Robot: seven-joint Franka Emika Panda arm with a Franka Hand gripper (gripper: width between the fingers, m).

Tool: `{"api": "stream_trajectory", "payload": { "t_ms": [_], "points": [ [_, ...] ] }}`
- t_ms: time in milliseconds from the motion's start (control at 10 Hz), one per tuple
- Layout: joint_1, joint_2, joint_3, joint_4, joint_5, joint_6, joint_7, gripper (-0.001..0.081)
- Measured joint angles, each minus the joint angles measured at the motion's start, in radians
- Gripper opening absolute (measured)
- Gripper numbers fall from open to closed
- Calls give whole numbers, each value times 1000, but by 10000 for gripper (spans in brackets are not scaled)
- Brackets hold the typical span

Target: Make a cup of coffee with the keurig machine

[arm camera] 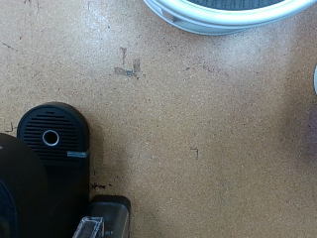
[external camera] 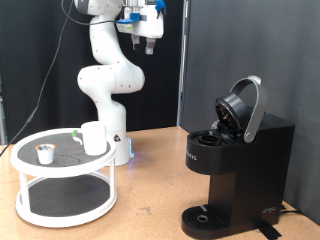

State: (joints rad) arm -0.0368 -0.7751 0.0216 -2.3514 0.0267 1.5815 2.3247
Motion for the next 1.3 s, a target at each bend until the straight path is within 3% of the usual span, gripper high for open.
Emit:
{"api": "stream_trajectory", "payload": {
  "t_ms": [300, 800, 1100, 1300],
  "points": [
    [-20, -2, -41, 0, -19, -16, -41, 734],
    [-57, -10, -168, 3, -138, -71, -255, 734],
    [-62, -10, -184, -2, -138, -41, -259, 734],
    [-74, -1, -239, -1, -162, -29, -316, 734]
  ]
}}
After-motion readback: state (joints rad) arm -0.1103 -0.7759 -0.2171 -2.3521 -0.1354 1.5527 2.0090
